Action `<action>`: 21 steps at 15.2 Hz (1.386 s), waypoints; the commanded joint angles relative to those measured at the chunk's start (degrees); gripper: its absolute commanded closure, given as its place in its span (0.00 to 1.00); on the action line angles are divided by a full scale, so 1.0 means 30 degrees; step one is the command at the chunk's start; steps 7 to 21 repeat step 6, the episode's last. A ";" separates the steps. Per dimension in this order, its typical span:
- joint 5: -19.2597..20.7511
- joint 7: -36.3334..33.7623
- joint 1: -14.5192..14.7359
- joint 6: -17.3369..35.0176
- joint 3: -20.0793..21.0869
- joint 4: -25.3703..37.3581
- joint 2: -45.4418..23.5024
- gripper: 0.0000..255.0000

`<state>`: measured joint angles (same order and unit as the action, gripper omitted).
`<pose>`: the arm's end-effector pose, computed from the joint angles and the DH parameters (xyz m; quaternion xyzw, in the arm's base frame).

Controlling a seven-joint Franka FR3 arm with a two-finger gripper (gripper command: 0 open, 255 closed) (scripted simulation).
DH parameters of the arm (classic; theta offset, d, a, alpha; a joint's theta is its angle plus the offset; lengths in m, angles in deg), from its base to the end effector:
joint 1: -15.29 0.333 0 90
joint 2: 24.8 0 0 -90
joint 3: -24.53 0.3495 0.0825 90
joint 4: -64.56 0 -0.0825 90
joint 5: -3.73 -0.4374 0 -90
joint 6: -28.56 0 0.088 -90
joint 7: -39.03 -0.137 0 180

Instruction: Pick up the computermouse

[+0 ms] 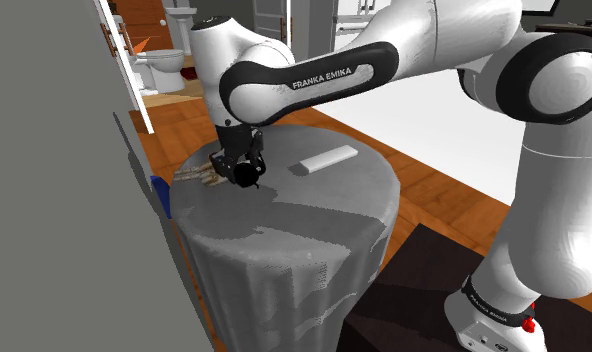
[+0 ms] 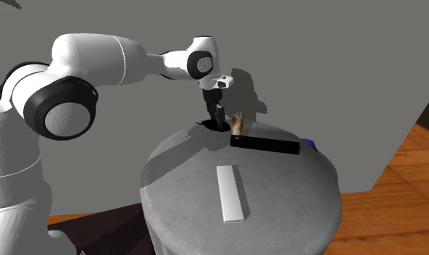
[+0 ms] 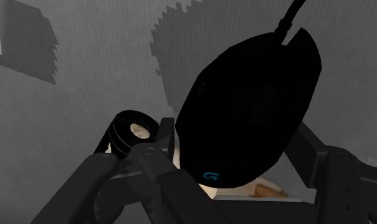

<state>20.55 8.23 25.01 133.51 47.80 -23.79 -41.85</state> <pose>0.6278 0.3348 0.4848 0.9953 0.0472 0.0520 0.0666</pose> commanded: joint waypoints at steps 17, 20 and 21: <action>-0.0095 0.0258 0.0090 -0.1311 0.0050 0.1282 0.0060 1.00; -0.0095 0.0258 0.0090 -0.1311 0.0050 0.1282 0.0060 1.00; -0.0095 0.0258 0.0090 -0.1311 0.0050 0.1282 0.0060 1.00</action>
